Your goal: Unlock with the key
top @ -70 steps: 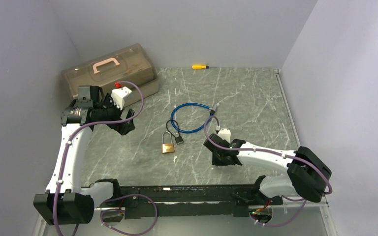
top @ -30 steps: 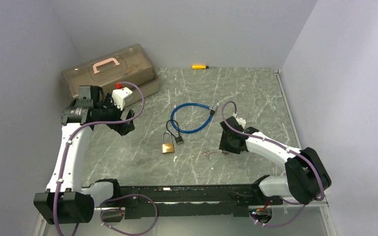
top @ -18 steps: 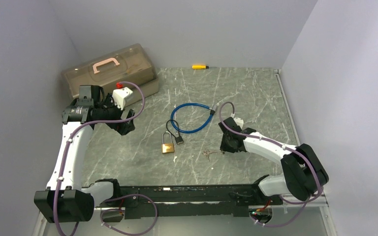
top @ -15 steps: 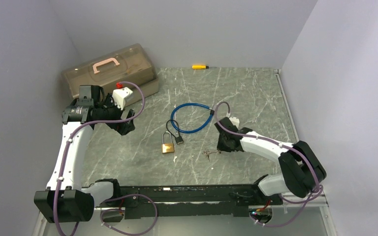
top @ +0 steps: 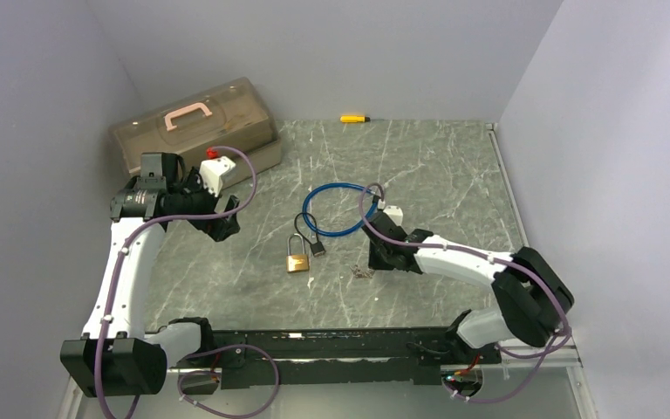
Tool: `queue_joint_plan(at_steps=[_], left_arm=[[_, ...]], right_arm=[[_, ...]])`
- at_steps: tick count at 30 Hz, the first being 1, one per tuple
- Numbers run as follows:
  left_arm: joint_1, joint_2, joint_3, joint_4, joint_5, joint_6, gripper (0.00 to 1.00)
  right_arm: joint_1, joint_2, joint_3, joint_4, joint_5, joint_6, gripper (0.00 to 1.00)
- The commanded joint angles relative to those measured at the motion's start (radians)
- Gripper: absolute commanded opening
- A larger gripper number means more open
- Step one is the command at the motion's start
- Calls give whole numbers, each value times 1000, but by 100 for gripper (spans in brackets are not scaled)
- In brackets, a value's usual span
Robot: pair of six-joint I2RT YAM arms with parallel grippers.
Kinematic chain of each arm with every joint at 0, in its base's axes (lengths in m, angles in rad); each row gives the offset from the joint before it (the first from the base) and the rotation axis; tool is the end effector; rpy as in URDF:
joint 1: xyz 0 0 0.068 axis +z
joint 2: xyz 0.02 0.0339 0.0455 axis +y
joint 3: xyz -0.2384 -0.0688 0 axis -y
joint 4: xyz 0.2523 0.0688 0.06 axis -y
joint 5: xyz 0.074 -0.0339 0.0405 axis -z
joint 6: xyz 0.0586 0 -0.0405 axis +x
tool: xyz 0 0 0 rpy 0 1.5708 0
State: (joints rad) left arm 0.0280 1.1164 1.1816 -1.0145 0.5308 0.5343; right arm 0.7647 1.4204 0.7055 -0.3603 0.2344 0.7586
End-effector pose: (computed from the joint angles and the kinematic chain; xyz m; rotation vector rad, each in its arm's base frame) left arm 0.2365 -0.0231 0.3028 0.7961 2.2490 -0.4089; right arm 0.2089 0.1816 0.1139 0.0699 2.6155 0.2338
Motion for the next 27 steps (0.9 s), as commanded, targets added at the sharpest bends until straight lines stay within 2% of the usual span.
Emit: queue_joint_plan(at_steps=[1, 5, 9, 10, 11, 14, 15, 27], left_arm=[[-11, -21, -11, 10, 49, -4, 99], [-56, -20, -15, 20, 55, -13, 99], [-119, -7, -5, 26, 19, -21, 99], [-128, -1, 0, 22, 14, -23, 99], [-134, 2, 2, 23, 13, -28, 99], [-142, 3, -4, 38, 15, -41, 99], [-145, 4, -7, 42, 14, -44, 99], [-155, -7, -20, 39, -13, -43, 99]], right_arm=[[1, -111, 28, 5, 8, -85, 0], [1, -175, 20, 36, -57, -143, 0], [1, -184, 12, -14, -7, -130, 0], [0, -173, 11, -32, 8, -119, 3], [1, -160, 11, -49, 16, -108, 13], [2, -125, 4, -58, 10, -82, 28], [1, -119, -4, -51, 1, -74, 30], [4, -17, -23, 59, -54, -71, 36]])
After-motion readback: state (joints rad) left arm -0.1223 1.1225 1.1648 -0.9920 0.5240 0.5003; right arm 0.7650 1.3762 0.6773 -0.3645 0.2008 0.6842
